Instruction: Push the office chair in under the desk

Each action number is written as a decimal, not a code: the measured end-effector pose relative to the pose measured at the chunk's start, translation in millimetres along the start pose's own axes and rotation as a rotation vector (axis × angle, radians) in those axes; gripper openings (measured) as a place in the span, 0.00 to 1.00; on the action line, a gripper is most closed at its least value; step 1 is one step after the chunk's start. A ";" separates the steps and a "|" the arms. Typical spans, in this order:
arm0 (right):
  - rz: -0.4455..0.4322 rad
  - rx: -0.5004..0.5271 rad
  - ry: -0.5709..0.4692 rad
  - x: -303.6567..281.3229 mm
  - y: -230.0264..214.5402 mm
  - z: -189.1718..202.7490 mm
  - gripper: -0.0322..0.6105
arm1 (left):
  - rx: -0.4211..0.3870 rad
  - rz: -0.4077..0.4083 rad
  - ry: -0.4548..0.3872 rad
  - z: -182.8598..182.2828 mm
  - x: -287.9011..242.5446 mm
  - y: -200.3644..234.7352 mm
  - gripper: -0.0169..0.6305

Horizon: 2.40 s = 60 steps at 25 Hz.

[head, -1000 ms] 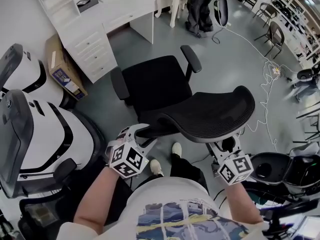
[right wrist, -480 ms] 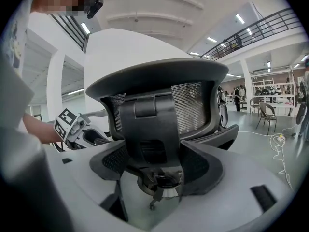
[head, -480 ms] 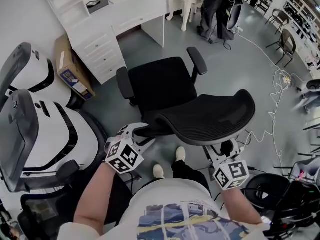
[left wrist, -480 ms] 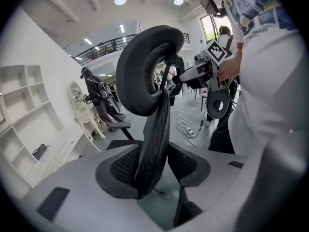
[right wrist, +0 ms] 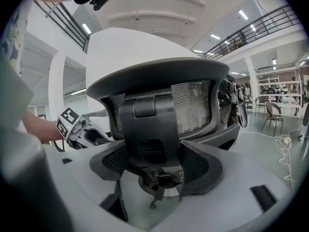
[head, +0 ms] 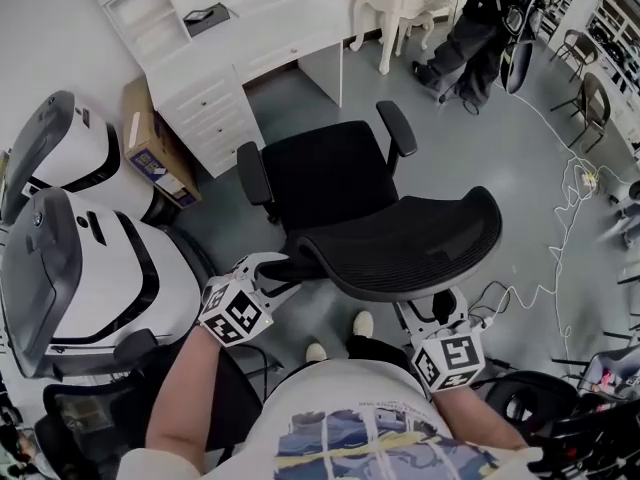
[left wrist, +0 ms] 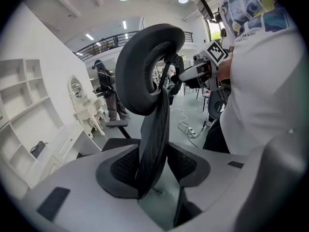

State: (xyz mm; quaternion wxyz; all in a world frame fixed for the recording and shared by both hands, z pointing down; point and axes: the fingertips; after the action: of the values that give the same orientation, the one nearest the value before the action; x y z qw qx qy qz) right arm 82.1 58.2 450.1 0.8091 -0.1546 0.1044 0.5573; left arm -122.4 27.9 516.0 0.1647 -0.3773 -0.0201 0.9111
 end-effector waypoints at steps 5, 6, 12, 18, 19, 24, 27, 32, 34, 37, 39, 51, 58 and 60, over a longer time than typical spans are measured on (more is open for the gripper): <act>-0.038 0.003 0.026 -13.6 -7.6 -8.8 0.57 | 0.016 0.001 0.021 -4.2 -5.8 15.1 0.33; -0.046 0.007 0.029 -16.2 -8.4 -10.2 0.57 | 0.018 -0.001 0.024 -4.5 -7.1 19.0 0.33; -0.103 0.039 0.039 -31.9 -6.2 -16.1 0.57 | 0.034 -0.017 0.049 -1.7 -10.7 42.2 0.33; -0.064 0.027 0.039 -50.2 -14.9 -21.9 0.57 | 0.019 0.000 0.027 -3.8 -19.0 60.2 0.33; -0.060 0.024 0.038 -53.2 -16.8 -21.7 0.57 | 0.012 0.004 0.025 -3.8 -20.9 62.7 0.33; -0.085 0.034 0.034 -64.6 -28.1 -24.6 0.57 | -0.015 0.020 0.003 -9.4 -30.5 75.3 0.32; -0.093 0.039 0.032 -69.6 -39.8 -29.2 0.57 | -0.026 0.019 -0.010 -17.2 -38.3 80.6 0.31; -0.092 0.038 -0.002 -79.8 -60.3 -36.2 0.57 | -0.053 0.020 -0.036 -29.0 -50.4 89.9 0.29; -0.097 0.036 -0.001 -83.7 -67.1 -39.1 0.57 | -0.053 0.022 -0.039 -33.3 -55.1 94.1 0.29; -0.116 0.042 0.023 -88.6 -76.8 -44.5 0.57 | -0.043 0.026 -0.033 -40.8 -61.5 99.3 0.29; -0.126 0.046 0.024 -91.5 -83.6 -48.7 0.57 | -0.042 0.030 -0.030 -45.9 -65.4 102.6 0.29; -0.179 0.074 0.029 -125.8 -121.6 -64.8 0.57 | -0.005 0.038 -0.006 -62.2 -93.7 127.7 0.27; -0.215 0.094 0.029 -145.1 -147.1 -75.4 0.57 | 0.019 0.033 0.012 -74.9 -112.0 142.0 0.26; -0.227 0.101 0.033 -150.7 -152.0 -77.5 0.57 | 0.025 0.032 0.014 -76.8 -115.6 146.1 0.26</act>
State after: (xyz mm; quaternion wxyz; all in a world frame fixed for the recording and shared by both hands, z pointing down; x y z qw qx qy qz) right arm 170.5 -151.5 449.9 0.8718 -0.1339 0.1276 0.4536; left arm -34.3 -153.4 516.4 0.1549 -0.3821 -0.0014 0.9110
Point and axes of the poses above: the fingertips, and each gripper's own axes: x backward along the fingers, y to its left, z out of its underside, and after that the axes turned 2 degrees about x, right-handed
